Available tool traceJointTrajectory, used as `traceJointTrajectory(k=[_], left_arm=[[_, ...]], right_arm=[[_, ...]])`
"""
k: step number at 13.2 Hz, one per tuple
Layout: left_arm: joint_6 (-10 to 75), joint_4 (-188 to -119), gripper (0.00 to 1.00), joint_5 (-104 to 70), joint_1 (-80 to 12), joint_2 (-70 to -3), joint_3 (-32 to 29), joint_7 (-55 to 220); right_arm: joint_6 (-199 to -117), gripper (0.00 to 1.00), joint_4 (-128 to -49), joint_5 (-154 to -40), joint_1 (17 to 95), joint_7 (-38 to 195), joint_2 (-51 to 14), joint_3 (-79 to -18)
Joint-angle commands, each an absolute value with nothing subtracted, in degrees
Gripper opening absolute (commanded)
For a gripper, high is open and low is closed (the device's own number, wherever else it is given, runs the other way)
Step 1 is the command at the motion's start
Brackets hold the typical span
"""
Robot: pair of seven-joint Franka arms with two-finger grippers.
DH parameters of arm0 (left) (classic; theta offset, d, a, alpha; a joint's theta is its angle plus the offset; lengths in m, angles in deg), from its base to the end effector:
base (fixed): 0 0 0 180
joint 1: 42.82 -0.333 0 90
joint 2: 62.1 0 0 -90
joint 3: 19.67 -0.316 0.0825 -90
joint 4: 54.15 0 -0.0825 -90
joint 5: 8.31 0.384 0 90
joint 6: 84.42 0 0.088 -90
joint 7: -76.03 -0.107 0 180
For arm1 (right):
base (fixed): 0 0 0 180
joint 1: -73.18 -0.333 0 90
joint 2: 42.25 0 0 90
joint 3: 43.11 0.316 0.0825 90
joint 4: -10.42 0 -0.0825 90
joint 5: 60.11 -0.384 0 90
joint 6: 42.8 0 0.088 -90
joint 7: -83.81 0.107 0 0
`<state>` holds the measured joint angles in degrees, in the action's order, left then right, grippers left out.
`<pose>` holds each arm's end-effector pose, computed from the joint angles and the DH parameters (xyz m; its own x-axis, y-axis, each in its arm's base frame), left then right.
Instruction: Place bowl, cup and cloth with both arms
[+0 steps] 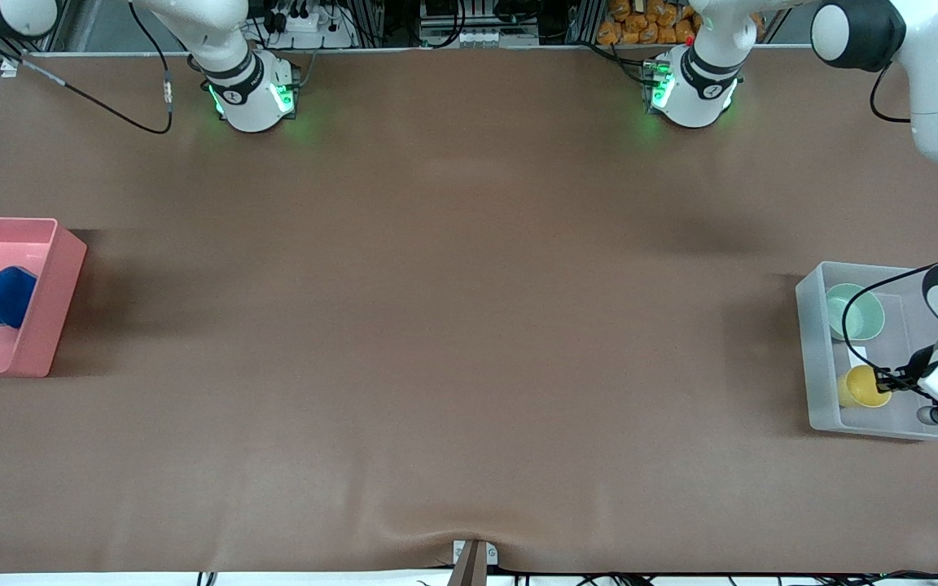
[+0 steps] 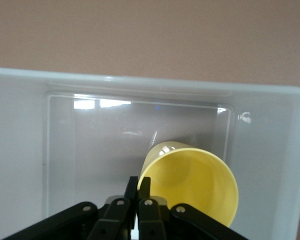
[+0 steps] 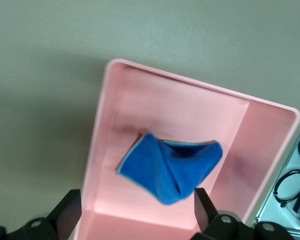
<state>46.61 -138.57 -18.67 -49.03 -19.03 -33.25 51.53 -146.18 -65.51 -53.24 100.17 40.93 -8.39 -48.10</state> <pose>0.6953 0.2121 0.2489 0.9967 -0.0392 0.0713 -0.0358 -0.9981 -0.0494 0.6033 -0.3733 0.3831 0.9550 0.2261 -0.1919 0.2380 -0.9704 0.0410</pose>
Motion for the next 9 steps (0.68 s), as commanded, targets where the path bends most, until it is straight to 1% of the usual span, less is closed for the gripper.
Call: traceJointTrajectory(k=[1,2,3,4,8,9], left_arm=[[47.1,-137.4,0.45,-19.7,-48.6,-17.7,-33.5,50.0],[47.1,-137.3,0.6,-19.2,-48.5,-17.8,-33.4,49.9],[47.1,-137.2,0.86,-18.9,-48.5,-18.2,-33.5,49.5],[47.0,-137.0,1.0,-18.9,-48.4,-18.7,-33.6,48.8],[45.6,-137.0,1.0,-18.4,-48.3,-22.0,-34.4,48.7],[44.4,-137.0,1.0,-17.5,-48.2,-23.2,-35.3,48.7]], right_arm=[[-142.1,1.0,-67.8,-54.1,97.9,45.8,-14.6,-48.2],[-139.9,1.0,-67.9,-54.1,96.6,48.5,-16.2,-48.2],[-138.4,1.0,-68.0,-54.1,95.6,51.1,-17.6,-48.2],[-136.9,1.0,-68.0,-54.1,94.1,53.3,-18.9,-48.2],[-129.9,1.0,-68.3,-54.2,85.4,66.8,-23.2,-48.1],[-129.4,1.0,-68.8,-54.2,82.8,70.2,-24.3,-48.1]])
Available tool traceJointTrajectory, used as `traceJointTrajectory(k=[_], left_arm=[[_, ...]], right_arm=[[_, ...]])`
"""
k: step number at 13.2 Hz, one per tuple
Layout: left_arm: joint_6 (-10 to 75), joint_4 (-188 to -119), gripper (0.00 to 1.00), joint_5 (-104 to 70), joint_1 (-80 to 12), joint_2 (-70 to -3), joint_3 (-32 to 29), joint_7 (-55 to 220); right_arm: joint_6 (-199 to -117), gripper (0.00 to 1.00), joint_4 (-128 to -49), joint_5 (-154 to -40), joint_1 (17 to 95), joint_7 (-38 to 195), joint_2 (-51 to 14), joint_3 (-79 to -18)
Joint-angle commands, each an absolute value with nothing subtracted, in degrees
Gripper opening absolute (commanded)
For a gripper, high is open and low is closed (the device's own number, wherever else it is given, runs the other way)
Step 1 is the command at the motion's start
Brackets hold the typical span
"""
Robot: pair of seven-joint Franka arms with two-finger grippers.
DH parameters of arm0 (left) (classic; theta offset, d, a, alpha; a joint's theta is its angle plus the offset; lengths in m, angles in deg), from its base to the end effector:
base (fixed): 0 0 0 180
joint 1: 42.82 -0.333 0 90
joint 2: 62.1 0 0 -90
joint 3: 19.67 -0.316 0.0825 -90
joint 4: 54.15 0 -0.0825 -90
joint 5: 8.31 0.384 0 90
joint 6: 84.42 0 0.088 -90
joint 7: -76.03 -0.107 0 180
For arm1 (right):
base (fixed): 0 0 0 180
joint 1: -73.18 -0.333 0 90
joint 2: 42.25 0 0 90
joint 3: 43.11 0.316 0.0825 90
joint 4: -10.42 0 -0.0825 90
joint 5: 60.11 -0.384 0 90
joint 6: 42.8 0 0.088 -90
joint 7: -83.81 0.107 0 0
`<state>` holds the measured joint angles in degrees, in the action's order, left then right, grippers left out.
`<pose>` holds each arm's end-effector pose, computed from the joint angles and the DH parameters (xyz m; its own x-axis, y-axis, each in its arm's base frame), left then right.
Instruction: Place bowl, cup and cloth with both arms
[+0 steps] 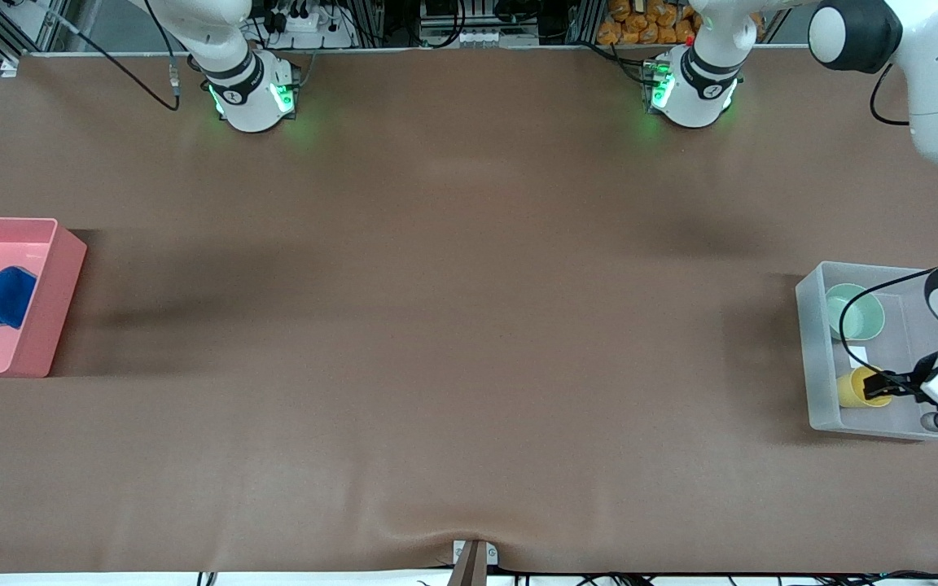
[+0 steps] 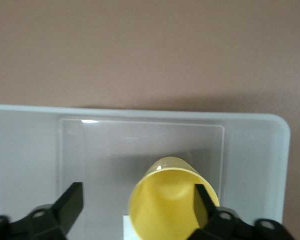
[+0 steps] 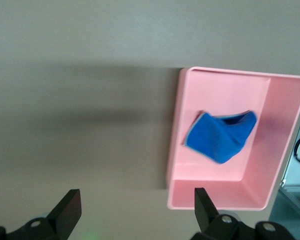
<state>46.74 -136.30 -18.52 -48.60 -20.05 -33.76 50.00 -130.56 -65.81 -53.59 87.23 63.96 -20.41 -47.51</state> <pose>0.7072 0.2121 0.2808 0.9893 -0.0768 0.1238 -0.0676 -0.9948 -0.0765 0.6184 -0.2106 0.5040 0.9764 0.0245 -0.2148 0.0409 -0.9966 0.0721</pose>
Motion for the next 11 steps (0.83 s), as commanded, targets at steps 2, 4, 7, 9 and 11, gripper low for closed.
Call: traceJointTrajectory(k=[2,4,7,9,11], left_arm=[[39.6,-137.2,1.0,-17.0,-48.0,-26.7,-35.5,48.8],[32.4,-137.6,1.0,-17.0,-47.0,-31.1,-35.4,49.3],[23.1,-137.8,1.0,-17.1,-42.4,-36.0,-35.6,53.8],[21.1,-138.0,1.0,-16.9,-38.7,-37.7,-35.5,67.3],[19.3,-138.0,1.0,-15.9,-35.6,-39.8,-35.1,72.5]], right_arm=[[-129.1,1.0,-70.7,-56.8,78.6,76.7,-27.5,-48.2],[-128.8,1.0,-72.6,-58.8,77.4,80.1,-29.9,-48.2],[-128.2,1.0,-72.7,-61.5,75.4,81.8,-32.1,-48.2],[-127.7,1.0,-74.6,-63.4,74.0,85.3,-34.2,-48.1],[-127.5,1.0,-77.0,-63.6,73.8,88.4,-37.8,-45.5]])
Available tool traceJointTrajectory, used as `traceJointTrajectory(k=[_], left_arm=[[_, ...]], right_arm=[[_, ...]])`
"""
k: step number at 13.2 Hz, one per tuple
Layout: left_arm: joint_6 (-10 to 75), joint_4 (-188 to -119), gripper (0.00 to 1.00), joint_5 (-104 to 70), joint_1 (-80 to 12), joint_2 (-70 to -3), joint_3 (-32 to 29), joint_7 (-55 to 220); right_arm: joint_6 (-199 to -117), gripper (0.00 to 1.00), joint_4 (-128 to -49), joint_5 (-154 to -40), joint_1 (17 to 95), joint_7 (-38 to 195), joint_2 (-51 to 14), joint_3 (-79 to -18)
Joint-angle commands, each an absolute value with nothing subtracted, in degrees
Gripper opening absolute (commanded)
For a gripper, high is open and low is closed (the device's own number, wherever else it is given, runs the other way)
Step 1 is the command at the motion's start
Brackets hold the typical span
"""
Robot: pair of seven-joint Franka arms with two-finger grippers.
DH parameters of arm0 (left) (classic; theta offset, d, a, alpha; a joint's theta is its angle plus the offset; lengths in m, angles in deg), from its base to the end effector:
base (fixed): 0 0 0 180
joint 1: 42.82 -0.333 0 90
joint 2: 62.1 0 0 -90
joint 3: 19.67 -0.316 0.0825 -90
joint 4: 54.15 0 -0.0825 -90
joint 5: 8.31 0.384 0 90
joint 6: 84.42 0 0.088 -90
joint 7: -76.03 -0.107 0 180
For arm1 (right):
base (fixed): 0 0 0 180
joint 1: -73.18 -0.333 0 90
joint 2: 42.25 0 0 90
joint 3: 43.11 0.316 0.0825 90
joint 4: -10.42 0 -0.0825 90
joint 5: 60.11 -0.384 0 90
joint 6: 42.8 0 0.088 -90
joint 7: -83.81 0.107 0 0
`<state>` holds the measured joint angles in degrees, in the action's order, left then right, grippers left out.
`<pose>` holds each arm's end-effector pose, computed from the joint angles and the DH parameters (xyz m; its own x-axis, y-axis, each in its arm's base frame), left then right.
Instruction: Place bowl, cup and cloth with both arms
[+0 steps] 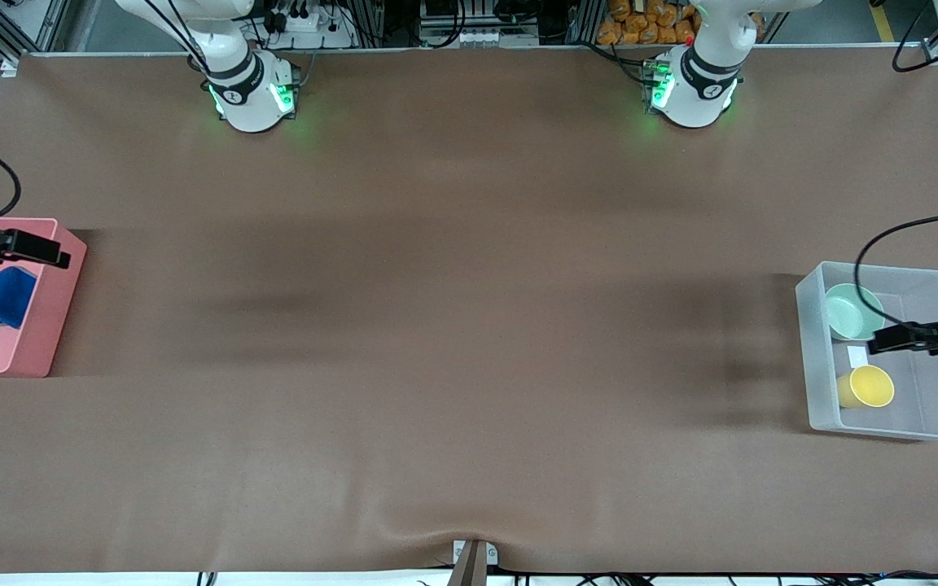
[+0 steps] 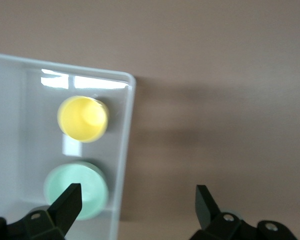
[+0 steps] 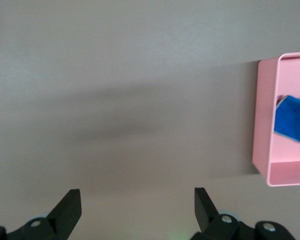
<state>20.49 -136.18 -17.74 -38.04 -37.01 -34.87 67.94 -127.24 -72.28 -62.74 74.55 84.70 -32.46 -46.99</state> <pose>0.6782 0.0815 0.4478 0.9979 0.0618 -0.0167 0.0626 -0.9968 0.0494 0.5926 -0.0457 0.5781 0.9848 -0.1023 -0.1401 -0.1077 -0.9937 -0.0322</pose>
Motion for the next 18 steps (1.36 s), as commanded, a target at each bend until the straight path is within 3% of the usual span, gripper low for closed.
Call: traceJointTrajectory(k=[1,3,11,18], left_arm=[[18.2,-138.2,1.0,-15.9,-34.7,-41.3,-34.7,73.7],[14.6,-139.1,1.0,-15.6,-35.0,-45.1,-32.3,76.6],[10.7,-153.0,1.0,-10.8,-37.2,-64.9,-27.7,76.6],[11.4,-145.4,1.0,-9.9,-37.3,-60.5,-28.0,75.6]], right_arm=[[-126.7,1.0,-76.9,-63.5,74.8,89.0,-38.7,-43.9],[-124.2,1.0,-76.9,-62.9,78.5,88.4,-41.2,-40.6],[-122.8,1.0,-75.6,-59.8,79.0,83.1,-42.3,-40.8],[-119.9,1.0,-72.5,-60.4,79.5,81.5,-42.0,-41.8]])
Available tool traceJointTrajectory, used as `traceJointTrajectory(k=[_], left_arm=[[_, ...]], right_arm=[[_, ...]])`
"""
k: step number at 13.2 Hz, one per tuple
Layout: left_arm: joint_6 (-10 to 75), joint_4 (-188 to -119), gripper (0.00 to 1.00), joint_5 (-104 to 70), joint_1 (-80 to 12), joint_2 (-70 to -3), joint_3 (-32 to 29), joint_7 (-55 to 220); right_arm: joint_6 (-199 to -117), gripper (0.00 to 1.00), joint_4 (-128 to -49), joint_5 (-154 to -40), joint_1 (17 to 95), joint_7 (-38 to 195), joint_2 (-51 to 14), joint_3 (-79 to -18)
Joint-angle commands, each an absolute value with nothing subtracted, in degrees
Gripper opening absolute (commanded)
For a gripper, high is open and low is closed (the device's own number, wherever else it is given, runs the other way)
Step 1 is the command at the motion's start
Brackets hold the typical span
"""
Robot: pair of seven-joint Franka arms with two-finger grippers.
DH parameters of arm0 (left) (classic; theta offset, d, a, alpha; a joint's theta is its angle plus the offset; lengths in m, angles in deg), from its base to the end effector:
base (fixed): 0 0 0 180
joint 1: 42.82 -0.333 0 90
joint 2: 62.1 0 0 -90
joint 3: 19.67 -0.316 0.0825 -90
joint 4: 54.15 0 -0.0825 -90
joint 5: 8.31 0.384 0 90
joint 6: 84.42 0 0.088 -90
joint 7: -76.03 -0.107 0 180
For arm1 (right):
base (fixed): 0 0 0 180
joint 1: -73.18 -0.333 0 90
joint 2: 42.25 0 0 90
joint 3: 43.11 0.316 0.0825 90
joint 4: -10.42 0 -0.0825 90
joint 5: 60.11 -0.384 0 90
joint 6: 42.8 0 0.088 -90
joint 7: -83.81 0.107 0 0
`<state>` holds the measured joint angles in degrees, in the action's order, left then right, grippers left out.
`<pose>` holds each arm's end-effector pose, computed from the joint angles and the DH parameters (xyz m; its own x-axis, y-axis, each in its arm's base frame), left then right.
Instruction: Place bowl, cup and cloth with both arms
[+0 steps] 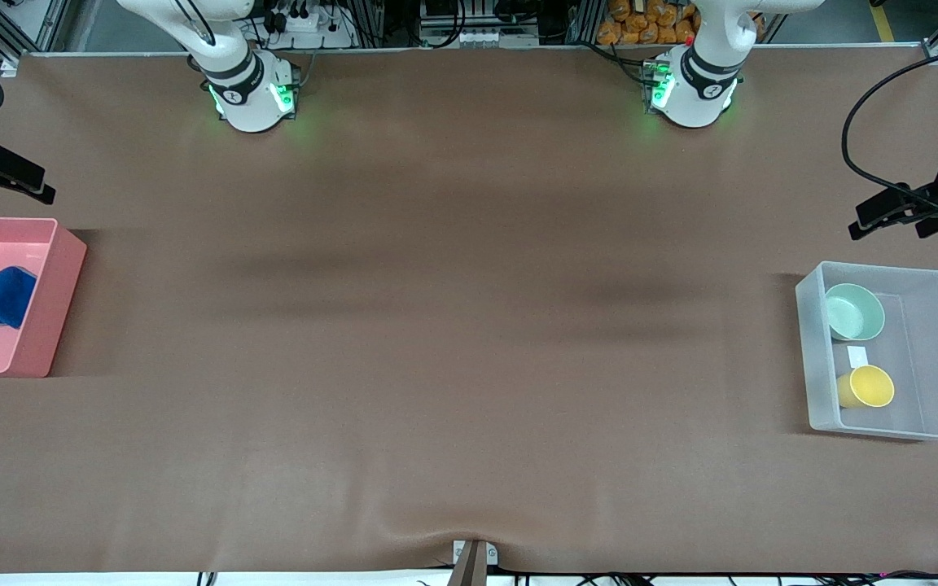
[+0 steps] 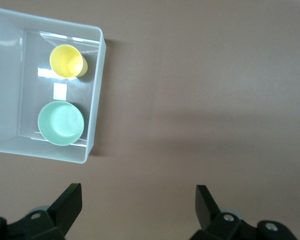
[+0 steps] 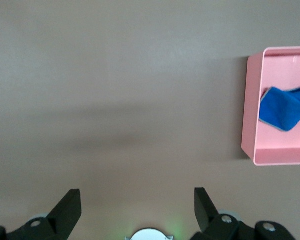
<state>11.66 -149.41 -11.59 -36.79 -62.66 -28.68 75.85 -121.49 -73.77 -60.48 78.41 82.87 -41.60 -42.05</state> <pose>0.5590 0.0239 0.5958 0.9982 0.0549 0.0240 0.0534 -0.9969 0.0585 0.5358 -0.0383 0.6489 0.9928 -0.0546 -0.1070 -0.0559 -0.9984 -0.0084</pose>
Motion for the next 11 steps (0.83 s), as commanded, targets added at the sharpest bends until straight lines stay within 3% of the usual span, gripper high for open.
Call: traceJointTrajectory(k=[1,11], left_arm=[[11.3,-145.7,1.0,-10.0,-37.3,-60.6,-27.8,75.2],[11.2,-145.5,1.0,-11.2,-37.3,-59.6,-27.0,74.0]], right_arm=[[-119.6,1.0,-70.4,-59.8,79.6,81.8,-41.6,-41.7],[-120.1,1.0,-70.2,-59.8,79.1,82.0,-41.0,-41.5]])
